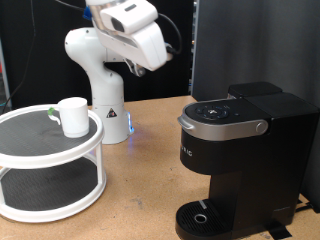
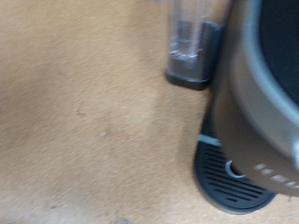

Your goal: Make a cup of coffee with the keurig machine

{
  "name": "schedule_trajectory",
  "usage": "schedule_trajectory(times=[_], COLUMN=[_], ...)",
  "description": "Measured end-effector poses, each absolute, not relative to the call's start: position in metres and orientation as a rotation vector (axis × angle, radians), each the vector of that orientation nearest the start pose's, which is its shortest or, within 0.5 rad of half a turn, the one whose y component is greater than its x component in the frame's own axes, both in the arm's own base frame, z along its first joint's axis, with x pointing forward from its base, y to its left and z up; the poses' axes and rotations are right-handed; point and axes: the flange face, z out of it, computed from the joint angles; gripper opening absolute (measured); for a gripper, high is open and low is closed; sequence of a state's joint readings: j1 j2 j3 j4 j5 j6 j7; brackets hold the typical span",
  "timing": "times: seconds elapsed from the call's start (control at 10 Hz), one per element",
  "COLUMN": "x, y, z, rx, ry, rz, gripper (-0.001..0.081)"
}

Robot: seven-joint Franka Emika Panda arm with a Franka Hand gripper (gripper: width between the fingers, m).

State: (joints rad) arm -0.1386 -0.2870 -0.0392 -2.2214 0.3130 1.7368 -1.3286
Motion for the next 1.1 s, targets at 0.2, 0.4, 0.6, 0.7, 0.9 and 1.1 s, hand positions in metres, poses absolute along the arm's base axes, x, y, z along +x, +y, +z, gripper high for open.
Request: schedule_trajectory(times=[0.2, 0.4, 0.6, 0.7, 0.9, 1.1], x=[0.436, 0.441, 0.431, 0.42, 0.413, 0.418], y=[-0.055, -0.055, -0.067, -0.077, -0.081, -0.085], z=[0.484, 0.48, 0.476, 0.476, 0.478, 0.472], rx=[-2.395, -2.443, -2.431, -2.419, -2.426, -2.519], ry=[-1.414, -1.201, -1.024, -0.956, -0.914, -0.761], rz=[-0.115, -0.261, -0.291, -0.248, -0.239, -0.307], gripper=[0.0004, 0.0004, 0.0004, 0.0004, 0.0004, 0.0004])
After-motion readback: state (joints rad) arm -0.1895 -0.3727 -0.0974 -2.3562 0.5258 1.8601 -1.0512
